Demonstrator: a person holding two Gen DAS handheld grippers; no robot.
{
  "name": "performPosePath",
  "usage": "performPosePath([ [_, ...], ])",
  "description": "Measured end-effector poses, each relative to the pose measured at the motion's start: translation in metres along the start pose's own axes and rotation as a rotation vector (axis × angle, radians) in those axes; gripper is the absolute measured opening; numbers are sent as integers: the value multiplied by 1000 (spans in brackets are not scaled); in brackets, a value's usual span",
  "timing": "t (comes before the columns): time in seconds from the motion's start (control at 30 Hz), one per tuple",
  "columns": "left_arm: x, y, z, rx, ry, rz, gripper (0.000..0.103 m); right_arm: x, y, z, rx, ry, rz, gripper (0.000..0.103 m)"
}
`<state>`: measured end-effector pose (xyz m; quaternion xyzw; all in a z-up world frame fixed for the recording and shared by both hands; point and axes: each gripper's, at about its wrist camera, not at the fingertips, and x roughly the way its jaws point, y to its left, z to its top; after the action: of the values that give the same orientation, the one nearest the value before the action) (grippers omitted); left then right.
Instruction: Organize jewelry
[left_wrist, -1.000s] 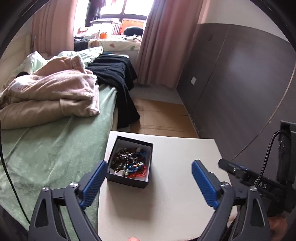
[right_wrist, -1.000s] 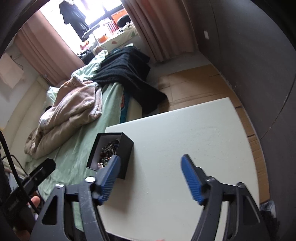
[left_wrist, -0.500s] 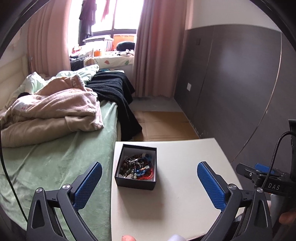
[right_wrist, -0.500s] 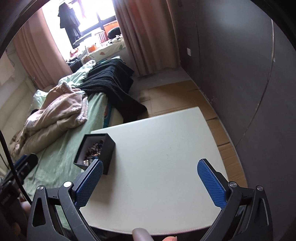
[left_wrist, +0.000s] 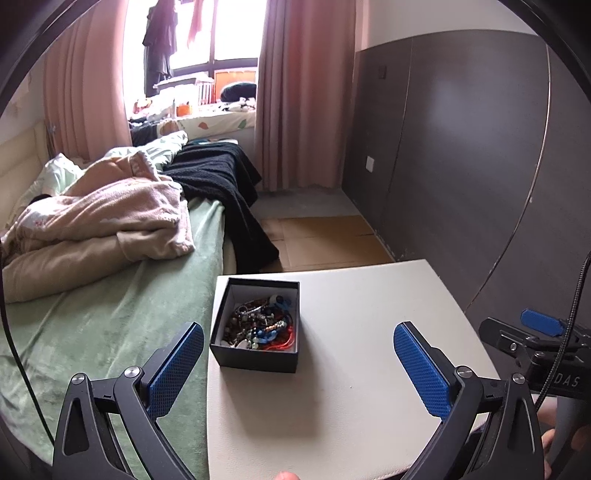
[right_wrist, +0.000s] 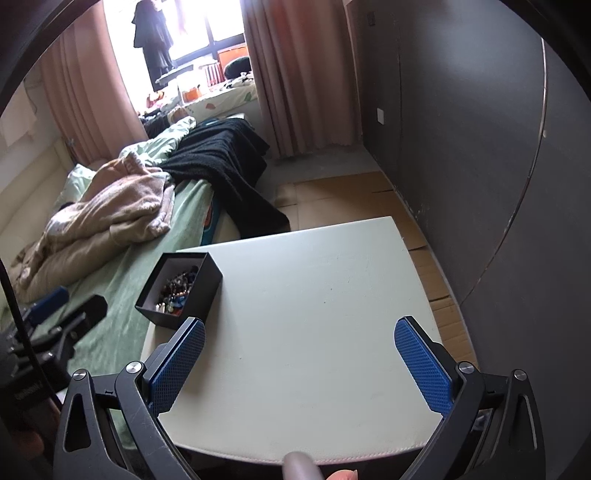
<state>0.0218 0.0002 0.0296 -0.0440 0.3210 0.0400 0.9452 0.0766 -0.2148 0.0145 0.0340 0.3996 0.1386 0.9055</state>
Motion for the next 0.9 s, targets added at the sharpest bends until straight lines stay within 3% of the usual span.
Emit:
performPosePath([
  [0.9,0,5,-1,-28,-11,6,103,2,-7,0,-3,-12,2,103],
])
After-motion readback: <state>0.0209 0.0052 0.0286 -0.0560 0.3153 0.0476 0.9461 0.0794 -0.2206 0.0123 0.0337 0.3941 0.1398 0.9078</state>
